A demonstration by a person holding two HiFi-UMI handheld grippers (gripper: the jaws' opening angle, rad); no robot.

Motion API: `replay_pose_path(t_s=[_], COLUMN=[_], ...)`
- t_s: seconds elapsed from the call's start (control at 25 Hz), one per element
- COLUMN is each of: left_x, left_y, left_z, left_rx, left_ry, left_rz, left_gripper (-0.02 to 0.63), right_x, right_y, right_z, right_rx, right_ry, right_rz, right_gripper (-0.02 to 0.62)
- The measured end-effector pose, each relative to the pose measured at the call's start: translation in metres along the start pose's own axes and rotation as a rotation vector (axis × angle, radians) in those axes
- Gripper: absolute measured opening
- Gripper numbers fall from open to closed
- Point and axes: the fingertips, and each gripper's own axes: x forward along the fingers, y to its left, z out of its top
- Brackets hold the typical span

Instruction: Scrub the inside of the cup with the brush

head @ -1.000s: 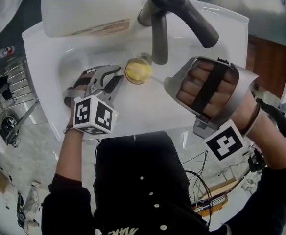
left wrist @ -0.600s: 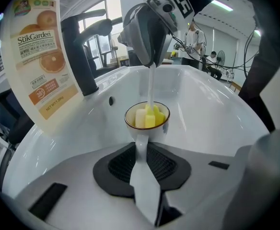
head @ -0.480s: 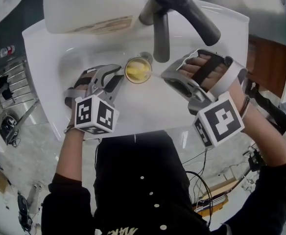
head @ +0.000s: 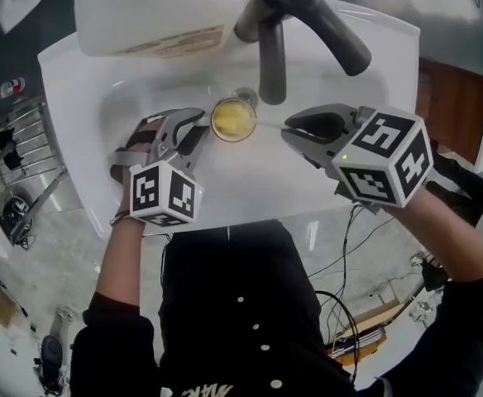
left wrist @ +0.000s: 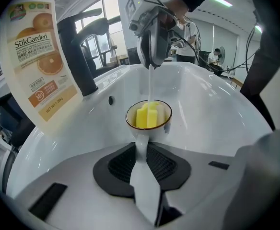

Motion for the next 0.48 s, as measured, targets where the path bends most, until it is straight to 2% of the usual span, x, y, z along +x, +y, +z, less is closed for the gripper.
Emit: replay_pose_path(t_s=[0.12,0.16,0.2,0.24,0.4,0.48], left_x=[-0.001,-0.001,-0.001,-0.001,0.0,0.0], left_y=[0.0,0.0,0.001,0.001,0.002,0.003], left_z=[0.0,0.001,0.002,0.002,0.002,0.001], left_rx=[-0.005,-0.006,-0.008,-0.009,-0.008,-0.004], left_ry=[-0.002,-0.004,-0.004,-0.005,-0.004,0.004], left_rz=[0.001,0.002,0.003,0.003,0.002,0.007], left_gripper=[0.089,0.089,0.091,0.091,0.091,0.091], right_x=[-0.002,-0.002,-0.003,-0.003,-0.005,-0.006], right_y=[-0.006,-0.007,-0.007,-0.007,0.0,0.004], right_z=[-0.004,-0.005,-0.005,-0.006,-0.005,-0.006], right_rx=[0.426,0.543,0.604,0.597,0.329,0.249], right_ry=[-0.094,-0.126,-0.146,-0.151,-0.113,-0.109], right_rz=[0.068,0.084,0.089,0.08,0.006,-0.022], right_gripper=[0.061,0.061,0.061,0.061,0.058,0.057])
